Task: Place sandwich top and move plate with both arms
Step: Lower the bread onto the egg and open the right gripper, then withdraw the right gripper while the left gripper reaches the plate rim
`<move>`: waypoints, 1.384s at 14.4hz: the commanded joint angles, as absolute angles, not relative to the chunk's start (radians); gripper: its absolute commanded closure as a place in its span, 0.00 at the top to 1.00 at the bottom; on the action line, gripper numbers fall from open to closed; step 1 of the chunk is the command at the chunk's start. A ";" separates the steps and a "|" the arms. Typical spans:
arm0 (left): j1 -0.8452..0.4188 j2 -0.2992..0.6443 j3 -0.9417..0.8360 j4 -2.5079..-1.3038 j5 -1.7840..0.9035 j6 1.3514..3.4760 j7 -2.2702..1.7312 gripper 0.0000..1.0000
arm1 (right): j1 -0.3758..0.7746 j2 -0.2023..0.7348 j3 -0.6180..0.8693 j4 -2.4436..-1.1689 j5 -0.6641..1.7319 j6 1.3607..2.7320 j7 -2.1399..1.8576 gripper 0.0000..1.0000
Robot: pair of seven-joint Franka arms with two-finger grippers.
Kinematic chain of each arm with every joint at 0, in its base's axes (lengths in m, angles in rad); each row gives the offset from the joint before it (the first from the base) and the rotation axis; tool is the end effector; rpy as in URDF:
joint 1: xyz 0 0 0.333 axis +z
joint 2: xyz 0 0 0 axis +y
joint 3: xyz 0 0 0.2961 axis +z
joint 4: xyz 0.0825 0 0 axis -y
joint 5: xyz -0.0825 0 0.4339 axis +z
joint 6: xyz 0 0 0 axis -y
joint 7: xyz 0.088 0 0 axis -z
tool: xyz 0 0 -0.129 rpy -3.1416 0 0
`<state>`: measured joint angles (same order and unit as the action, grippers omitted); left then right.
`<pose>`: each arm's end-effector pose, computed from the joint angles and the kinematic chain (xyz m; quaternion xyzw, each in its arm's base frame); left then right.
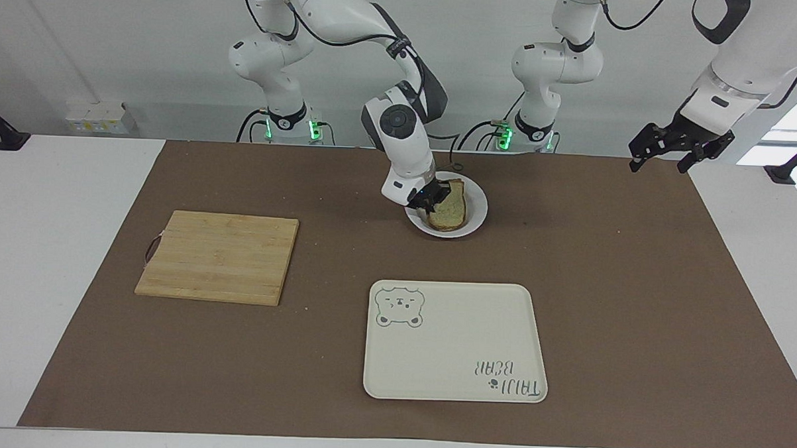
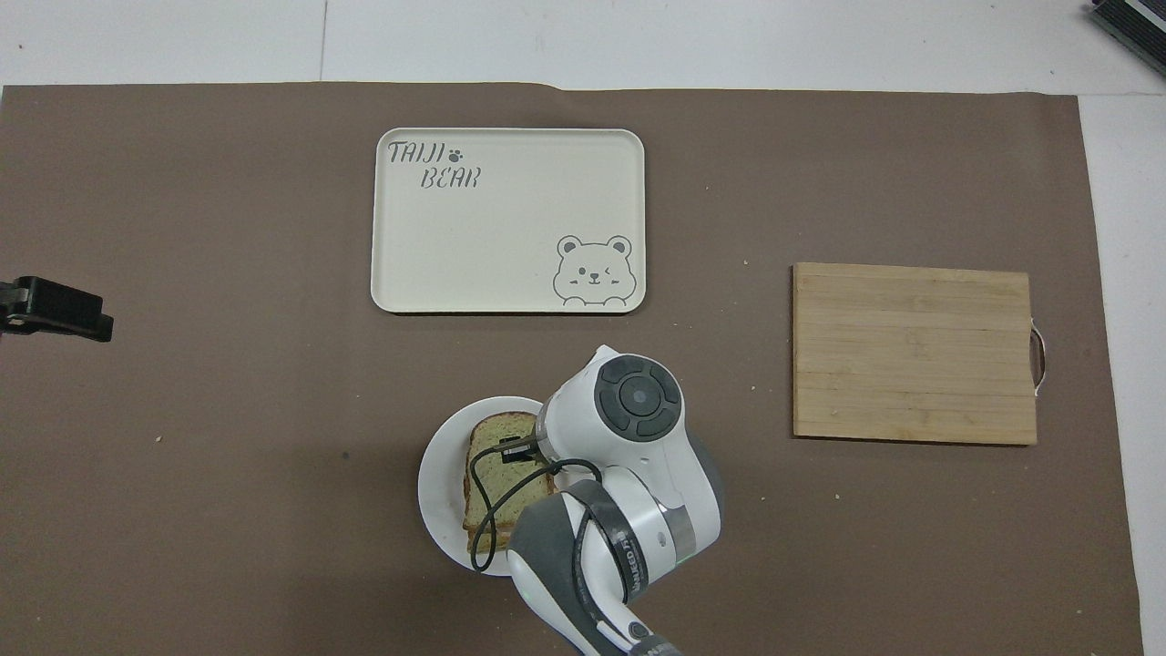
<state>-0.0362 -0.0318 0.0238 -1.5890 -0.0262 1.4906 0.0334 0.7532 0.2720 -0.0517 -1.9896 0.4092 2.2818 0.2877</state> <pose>0.5849 -0.0106 0.5854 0.9991 -0.0235 -0.0332 0.0138 0.4774 0.4246 0.2585 -0.9861 -0.0741 0.0610 0.1358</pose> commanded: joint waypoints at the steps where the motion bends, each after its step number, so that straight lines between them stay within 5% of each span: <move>1: -0.040 -0.086 0.021 -1.685 -0.066 1.486 0.021 1.00 | 0.756 0.271 -0.057 -1.991 0.434 2.290 0.301 0.79; 2: -0.052 -0.101 0.020 -1.727 -0.066 1.494 0.023 1.00 | 0.756 0.278 -0.058 -1.985 0.430 2.292 0.296 1.00; 8: -0.144 -0.239 0.018 -2.072 -0.133 1.735 0.029 1.00 | 0.686 0.250 -0.072 -1.960 0.336 2.296 0.295 1.00; 20: -0.247 -0.238 0.020 -2.402 -0.573 2.084 0.179 1.00 | 0.417 0.100 -0.074 -1.812 0.026 2.042 0.290 1.00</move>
<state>-0.1888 -0.2087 0.0076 -2.2996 -0.5051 1.9710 0.1191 0.4573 0.1085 -0.0859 -1.8469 0.0539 2.0815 0.2879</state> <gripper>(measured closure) 0.000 0.000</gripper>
